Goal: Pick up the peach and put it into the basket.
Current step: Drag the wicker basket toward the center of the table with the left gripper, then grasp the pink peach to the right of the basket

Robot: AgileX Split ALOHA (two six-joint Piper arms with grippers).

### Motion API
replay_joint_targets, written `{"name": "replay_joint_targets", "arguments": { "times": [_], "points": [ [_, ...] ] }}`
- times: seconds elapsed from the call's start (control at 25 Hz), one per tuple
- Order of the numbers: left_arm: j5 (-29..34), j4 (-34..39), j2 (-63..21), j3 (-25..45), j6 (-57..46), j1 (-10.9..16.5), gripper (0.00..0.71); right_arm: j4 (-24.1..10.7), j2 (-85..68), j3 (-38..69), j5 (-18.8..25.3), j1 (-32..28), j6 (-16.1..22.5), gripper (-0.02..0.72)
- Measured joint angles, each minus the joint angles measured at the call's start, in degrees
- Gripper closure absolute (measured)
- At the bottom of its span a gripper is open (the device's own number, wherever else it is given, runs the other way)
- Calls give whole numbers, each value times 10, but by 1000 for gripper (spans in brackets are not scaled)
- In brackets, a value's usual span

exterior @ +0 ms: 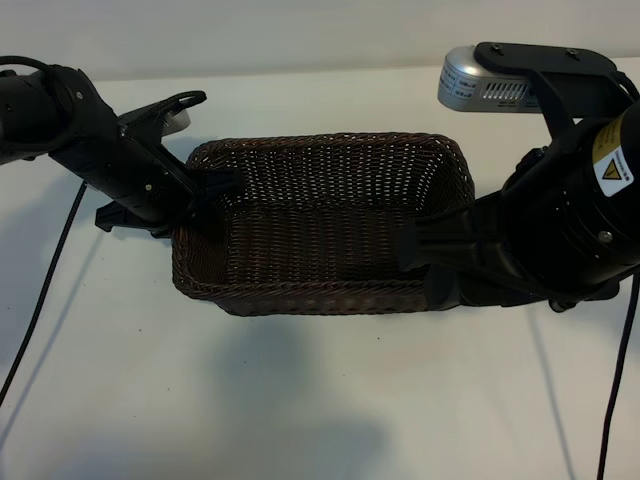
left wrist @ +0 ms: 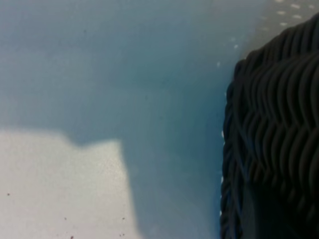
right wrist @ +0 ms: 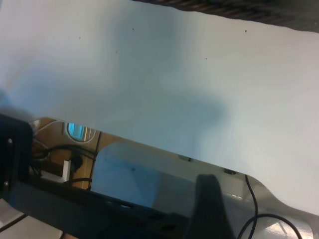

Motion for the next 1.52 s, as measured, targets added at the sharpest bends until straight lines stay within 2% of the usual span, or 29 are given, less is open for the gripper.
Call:
{"name": "replay_joint_targets", "arguments": {
  "times": [0.12, 0.2, 0.28, 0.52, 0.64, 0.96, 1.2, 1.52],
  "points": [
    [1, -5, 0, 0, 0, 0, 589, 0, 0, 0, 0, 0, 0, 196],
    [4, -9, 0, 0, 0, 0, 555, 0, 0, 0, 0, 0, 0, 196],
    [7, -14, 0, -1, 0, 0, 486, 0, 0, 0, 0, 0, 0, 196],
    [18, -20, -19, -4, 0, 0, 200, 0, 0, 0, 0, 0, 0, 196],
    [24, -20, -49, -5, -5, 0, 125, 0, 0, 0, 0, 0, 0, 196],
    [76, 24, -142, -5, -45, 0, 112, 0, 0, 0, 0, 0, 0, 196],
    [134, 37, -206, -5, -51, 0, 115, 0, 0, 0, 0, 0, 0, 196],
    [170, 43, -305, 17, -80, -1, 115, 0, 0, 0, 0, 0, 0, 196]
  ]
}}
